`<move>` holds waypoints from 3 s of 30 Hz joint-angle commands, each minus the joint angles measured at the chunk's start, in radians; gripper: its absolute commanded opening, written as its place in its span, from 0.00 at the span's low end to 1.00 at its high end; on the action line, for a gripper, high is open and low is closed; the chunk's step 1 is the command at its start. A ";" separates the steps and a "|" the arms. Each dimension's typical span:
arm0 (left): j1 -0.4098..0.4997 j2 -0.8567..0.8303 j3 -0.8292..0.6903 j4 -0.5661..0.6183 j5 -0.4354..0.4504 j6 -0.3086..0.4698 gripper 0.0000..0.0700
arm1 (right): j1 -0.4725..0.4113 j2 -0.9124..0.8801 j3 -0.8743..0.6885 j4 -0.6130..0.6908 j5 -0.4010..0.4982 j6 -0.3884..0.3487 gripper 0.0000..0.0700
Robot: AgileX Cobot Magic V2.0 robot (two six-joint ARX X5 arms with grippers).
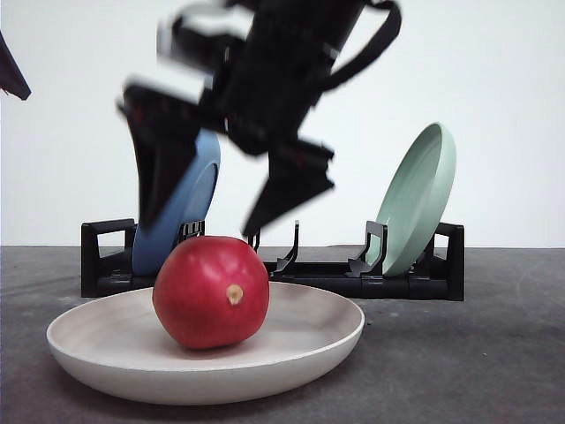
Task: Place pomegranate in white plate
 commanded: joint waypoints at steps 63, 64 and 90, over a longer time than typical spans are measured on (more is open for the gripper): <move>-0.002 0.003 0.019 -0.049 0.002 -0.003 0.00 | -0.722 -0.716 -0.551 0.070 -0.288 -0.083 0.01; -0.001 -0.001 0.019 -0.048 0.002 -0.003 0.00 | -0.722 -0.716 -0.551 0.070 -0.288 -0.083 0.01; 0.106 -0.621 -0.587 0.373 -0.214 0.023 0.00 | -0.722 -0.716 -0.551 0.070 -0.288 -0.083 0.01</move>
